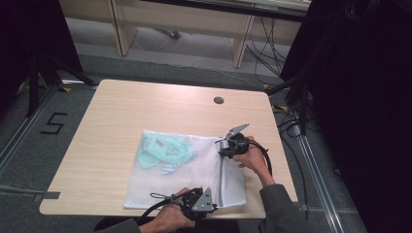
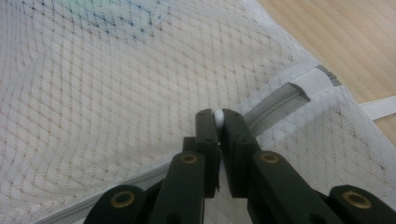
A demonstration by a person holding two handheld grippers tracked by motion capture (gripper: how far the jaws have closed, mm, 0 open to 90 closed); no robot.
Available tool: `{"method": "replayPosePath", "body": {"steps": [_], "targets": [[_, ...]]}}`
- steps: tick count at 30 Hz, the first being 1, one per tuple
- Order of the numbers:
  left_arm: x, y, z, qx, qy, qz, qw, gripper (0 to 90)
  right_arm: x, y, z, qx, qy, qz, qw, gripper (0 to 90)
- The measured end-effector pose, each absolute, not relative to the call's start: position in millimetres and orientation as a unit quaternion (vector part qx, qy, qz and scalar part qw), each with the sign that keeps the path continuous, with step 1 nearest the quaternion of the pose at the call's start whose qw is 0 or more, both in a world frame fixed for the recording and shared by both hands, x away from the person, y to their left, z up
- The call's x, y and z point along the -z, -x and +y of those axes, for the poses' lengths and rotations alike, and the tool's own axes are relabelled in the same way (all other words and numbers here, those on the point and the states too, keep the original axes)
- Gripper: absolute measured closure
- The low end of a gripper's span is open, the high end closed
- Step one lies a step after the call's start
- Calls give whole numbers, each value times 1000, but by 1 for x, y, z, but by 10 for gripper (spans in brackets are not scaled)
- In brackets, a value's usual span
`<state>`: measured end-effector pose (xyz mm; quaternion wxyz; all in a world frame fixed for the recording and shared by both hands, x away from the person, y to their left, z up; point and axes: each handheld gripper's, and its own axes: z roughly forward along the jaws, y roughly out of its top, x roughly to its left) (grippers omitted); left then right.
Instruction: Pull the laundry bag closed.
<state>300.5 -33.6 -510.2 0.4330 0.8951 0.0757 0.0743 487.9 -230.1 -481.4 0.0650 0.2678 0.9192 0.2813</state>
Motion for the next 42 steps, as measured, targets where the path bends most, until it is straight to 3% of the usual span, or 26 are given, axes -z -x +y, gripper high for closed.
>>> {"method": "replayPosePath", "body": {"steps": [42], "targets": [[511, -299, -34, -67, -896, 75, 432, 891, 481, -511, -232, -315, -304, 897, 69, 864]]}}
